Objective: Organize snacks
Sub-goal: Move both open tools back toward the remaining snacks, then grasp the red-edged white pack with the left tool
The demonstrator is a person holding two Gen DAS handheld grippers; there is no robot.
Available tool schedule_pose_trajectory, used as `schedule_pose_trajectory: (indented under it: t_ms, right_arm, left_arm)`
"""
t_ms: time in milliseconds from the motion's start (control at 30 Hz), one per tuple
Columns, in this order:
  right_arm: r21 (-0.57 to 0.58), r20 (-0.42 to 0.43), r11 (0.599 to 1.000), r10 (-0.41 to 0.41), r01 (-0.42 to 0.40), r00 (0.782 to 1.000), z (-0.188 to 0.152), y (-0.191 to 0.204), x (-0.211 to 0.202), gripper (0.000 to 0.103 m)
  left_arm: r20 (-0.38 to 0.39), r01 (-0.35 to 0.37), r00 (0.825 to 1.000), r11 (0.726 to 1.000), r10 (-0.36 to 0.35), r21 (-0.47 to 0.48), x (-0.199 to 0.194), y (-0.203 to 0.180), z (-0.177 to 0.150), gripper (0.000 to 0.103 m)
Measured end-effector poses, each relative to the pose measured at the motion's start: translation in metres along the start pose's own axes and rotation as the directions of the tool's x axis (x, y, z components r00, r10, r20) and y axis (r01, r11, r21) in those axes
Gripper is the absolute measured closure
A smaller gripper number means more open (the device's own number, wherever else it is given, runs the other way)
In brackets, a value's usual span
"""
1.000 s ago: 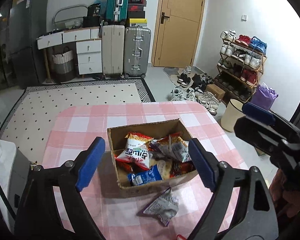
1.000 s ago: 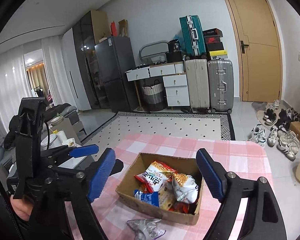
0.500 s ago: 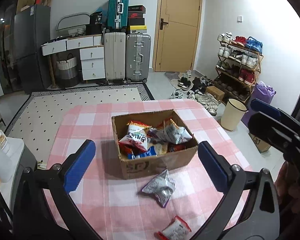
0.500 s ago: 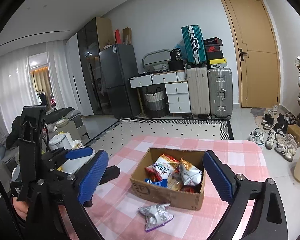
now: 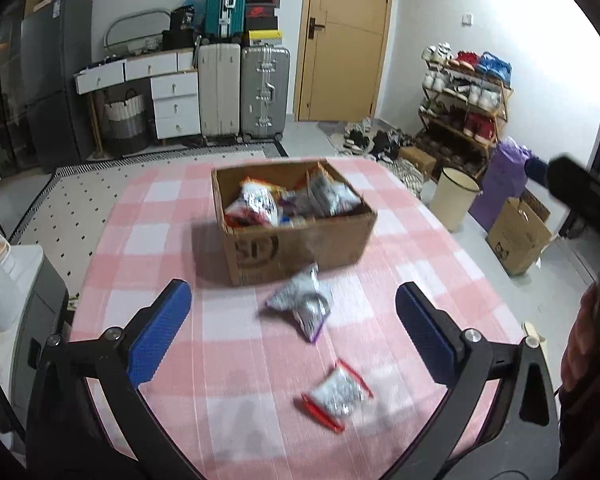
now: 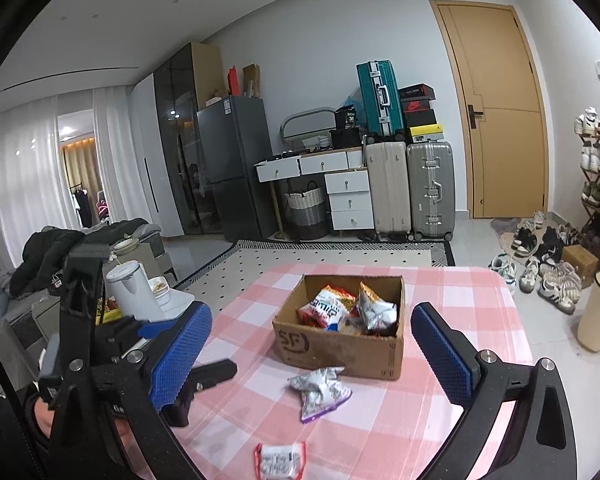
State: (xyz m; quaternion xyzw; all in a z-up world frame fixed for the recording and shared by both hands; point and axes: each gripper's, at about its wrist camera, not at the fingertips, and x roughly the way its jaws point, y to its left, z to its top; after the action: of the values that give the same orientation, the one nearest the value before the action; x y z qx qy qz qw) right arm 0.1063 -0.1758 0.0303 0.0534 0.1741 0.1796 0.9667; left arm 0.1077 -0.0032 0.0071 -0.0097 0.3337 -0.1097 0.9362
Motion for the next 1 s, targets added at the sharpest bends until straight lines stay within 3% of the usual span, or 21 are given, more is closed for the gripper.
schedule_pose_trajectory:
  t_ms: [500,1000]
  right_arm:
    - [0.032,-0.041,0.999,0.004,-0.003,0.999,-0.042,-0.001,-0.015,0.001]
    - [0.116,-0.130,0.993,0.013,0.002,0.991,-0.091,-0.030,0.014,0.001]
  left_arm:
    - [-0.171,0.045,0.984,0.999,-0.048,-0.017,0.045,-0.005,-0.085,0.001]
    - [-0.324,0.101,0.941,0.995,-0.094,0.008,0.117,-0.026,-0.128,0.001]
